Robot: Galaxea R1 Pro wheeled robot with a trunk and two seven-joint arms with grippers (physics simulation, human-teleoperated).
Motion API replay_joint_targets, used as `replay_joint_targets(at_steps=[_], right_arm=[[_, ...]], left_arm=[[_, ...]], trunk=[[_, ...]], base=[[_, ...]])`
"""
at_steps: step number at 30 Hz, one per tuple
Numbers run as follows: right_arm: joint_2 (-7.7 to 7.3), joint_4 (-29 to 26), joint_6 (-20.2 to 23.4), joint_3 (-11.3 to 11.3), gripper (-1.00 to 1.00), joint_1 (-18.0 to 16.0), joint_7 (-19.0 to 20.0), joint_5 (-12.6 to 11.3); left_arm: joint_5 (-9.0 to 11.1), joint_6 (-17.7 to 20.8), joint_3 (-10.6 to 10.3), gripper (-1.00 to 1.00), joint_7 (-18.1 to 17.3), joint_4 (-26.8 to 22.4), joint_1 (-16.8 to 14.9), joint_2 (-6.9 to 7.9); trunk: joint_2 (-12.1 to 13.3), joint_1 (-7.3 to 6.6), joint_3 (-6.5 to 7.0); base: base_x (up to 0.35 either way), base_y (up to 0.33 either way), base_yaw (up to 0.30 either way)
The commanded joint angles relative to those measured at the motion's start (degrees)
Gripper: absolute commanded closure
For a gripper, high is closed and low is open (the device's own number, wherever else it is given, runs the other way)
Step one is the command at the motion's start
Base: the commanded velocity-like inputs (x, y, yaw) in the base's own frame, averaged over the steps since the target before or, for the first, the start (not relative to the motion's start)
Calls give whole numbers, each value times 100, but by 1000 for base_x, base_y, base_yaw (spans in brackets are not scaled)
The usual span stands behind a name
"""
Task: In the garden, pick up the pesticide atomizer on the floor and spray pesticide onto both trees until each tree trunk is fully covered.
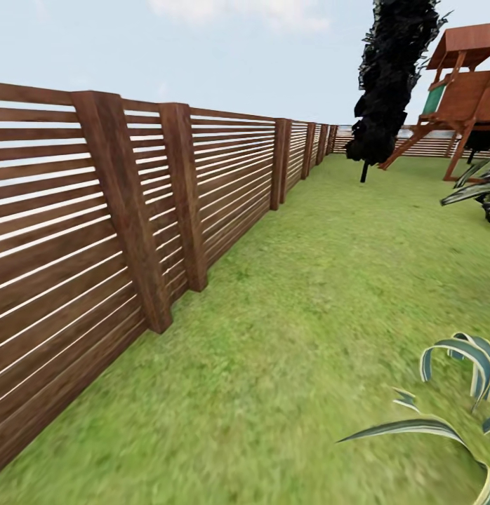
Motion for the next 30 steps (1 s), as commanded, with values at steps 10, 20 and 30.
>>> replay_joint_targets(at_steps=[10,20,30], right_arm=[[0,0,0,0,-100,0,0,0],[0,0,0,0,-100,0,0,-1],[0,0,0,0,-100,-1,0,0]], left_arm=[[0,5,0,-100,1,0,0,0],[0,2,0,-100,1,0,0,0],[0,2,0,-100,0,0,0,0]], trunk=[[0,0,0],[0,0,0],[0,0,0]], base=[[334,176,0],[334,176,-4],[334,176,-216]])
